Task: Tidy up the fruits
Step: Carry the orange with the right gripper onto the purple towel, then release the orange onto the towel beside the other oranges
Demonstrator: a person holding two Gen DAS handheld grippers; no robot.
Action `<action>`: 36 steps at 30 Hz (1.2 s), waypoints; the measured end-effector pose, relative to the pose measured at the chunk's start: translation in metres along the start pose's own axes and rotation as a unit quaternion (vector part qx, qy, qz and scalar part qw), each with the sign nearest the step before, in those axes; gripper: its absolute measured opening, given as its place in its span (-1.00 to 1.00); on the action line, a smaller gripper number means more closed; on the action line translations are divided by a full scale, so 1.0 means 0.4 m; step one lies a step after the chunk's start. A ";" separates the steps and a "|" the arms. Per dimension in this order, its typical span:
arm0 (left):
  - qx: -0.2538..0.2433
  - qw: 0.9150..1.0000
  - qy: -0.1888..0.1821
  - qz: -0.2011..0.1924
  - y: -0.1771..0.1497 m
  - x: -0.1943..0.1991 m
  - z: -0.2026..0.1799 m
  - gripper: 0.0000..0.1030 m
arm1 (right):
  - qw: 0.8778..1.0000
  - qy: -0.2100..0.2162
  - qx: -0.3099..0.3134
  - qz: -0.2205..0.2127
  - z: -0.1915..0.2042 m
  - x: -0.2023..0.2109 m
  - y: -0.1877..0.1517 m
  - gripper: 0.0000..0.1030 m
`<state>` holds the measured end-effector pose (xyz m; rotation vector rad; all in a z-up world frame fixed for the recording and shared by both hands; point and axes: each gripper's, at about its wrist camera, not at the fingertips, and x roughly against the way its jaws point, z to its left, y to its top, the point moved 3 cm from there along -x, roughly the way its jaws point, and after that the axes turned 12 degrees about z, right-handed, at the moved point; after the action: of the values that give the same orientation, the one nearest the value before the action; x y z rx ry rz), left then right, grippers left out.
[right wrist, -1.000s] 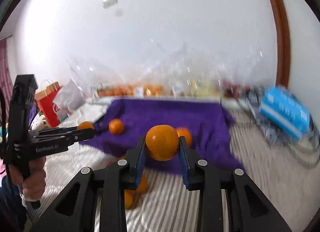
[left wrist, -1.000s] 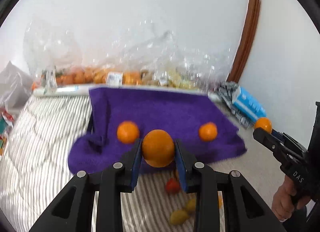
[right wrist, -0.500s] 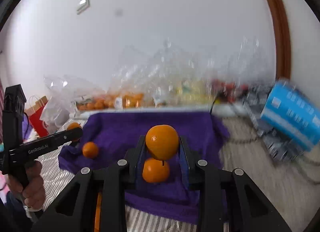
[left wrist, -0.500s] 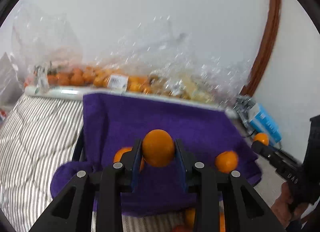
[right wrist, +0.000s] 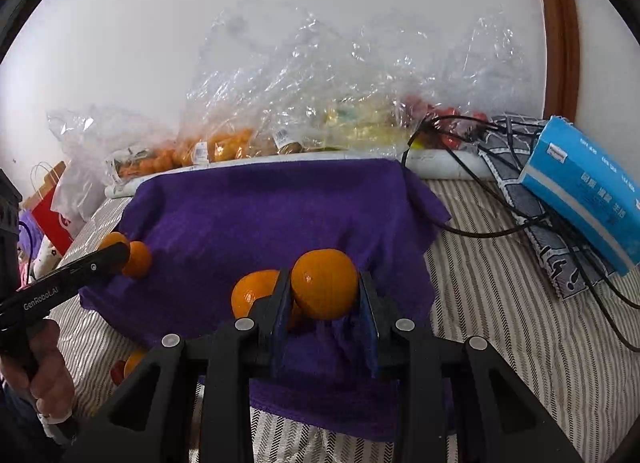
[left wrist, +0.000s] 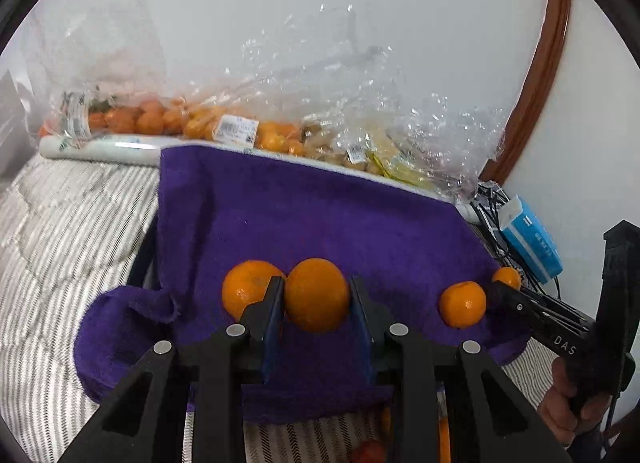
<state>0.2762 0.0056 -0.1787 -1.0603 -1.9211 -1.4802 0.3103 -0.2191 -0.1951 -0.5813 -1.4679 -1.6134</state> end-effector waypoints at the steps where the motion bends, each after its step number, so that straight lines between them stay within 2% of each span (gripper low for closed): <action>1: 0.001 1.000 -0.002 0.002 -0.001 -0.002 0.002 -0.41 | 1.000 -0.003 0.002 0.000 0.001 -0.001 0.000 -0.39; 4: -0.002 1.000 0.002 0.001 -0.004 0.000 -0.001 -0.41 | 1.000 -0.004 0.003 0.004 0.002 -0.002 0.000 -0.39; 9: -0.004 1.000 -0.015 0.013 -0.008 -0.005 -0.007 -0.41 | 1.000 -0.004 -0.001 0.008 -0.002 -0.008 0.000 -0.39; 14: -0.005 1.000 -0.013 0.027 -0.008 -0.019 -0.010 -0.41 | 1.000 -0.004 -0.001 0.010 -0.005 -0.007 0.000 -0.38; 20: -0.009 1.000 -0.008 0.024 -0.009 -0.021 -0.011 -0.41 | 1.000 -0.005 0.005 0.009 0.000 -0.007 -0.001 -0.38; 24: -0.012 1.000 -0.012 0.019 -0.006 -0.016 -0.017 -0.26 | 1.000 -0.005 0.008 0.005 0.003 -0.002 0.001 -0.38; 27: -0.013 1.000 -0.012 0.017 -0.006 -0.013 -0.018 -0.25 | 1.000 -0.004 0.006 0.000 0.002 0.006 0.003 -0.37; 36: -0.026 1.000 -0.002 0.001 -0.008 0.009 -0.032 -0.20 | 0.999 -0.010 0.005 -0.036 0.029 0.054 -0.003 -0.04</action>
<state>0.2706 -0.0059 -0.1738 -1.0886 -1.8936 -1.5368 0.2957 -0.2142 -0.1760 -0.5457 -1.5264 -1.6582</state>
